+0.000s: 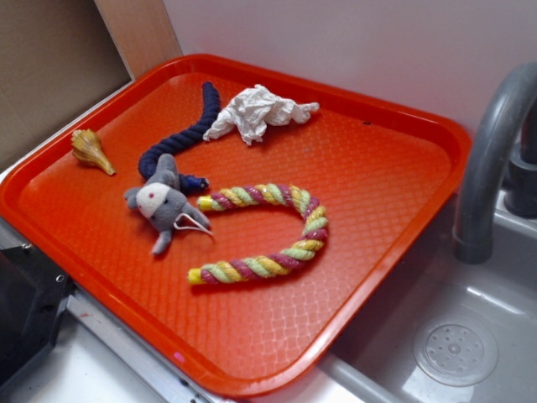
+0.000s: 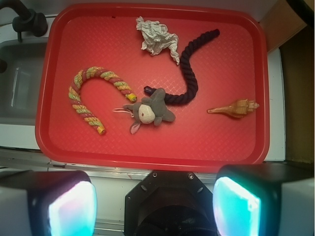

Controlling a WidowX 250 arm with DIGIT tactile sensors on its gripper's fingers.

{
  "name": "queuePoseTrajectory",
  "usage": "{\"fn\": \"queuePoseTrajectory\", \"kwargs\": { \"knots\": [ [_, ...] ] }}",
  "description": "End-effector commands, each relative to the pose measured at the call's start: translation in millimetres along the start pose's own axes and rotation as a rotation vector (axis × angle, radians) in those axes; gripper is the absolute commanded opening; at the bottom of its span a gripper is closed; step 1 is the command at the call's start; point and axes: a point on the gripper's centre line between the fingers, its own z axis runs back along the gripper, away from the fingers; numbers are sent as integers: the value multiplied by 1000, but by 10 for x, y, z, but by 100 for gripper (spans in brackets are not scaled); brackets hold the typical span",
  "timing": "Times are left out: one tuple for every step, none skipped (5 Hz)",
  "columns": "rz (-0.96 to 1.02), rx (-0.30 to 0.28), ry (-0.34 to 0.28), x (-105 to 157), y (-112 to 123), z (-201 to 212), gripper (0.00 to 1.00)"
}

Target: Grab the shell.

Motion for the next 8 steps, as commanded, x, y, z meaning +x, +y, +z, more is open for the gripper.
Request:
{"fn": "queuePoseTrajectory", "kwargs": {
  "knots": [
    [0, 0, 0, 0, 0, 0, 100],
    [229, -2, -42, 33, 141, -155, 100],
    [412, 7, -24, 53, 290, -294, 100],
    [659, 36, -56, -6, 600, -622, 100],
    [902, 69, -132, 4, 829, -907, 100],
    [1031, 117, -160, 32, 917, -1112, 100],
    [1036, 176, -209, 177, 1015, -1304, 100],
    [1041, 223, -210, 268, 1103, -1445, 100]
  ]
}}
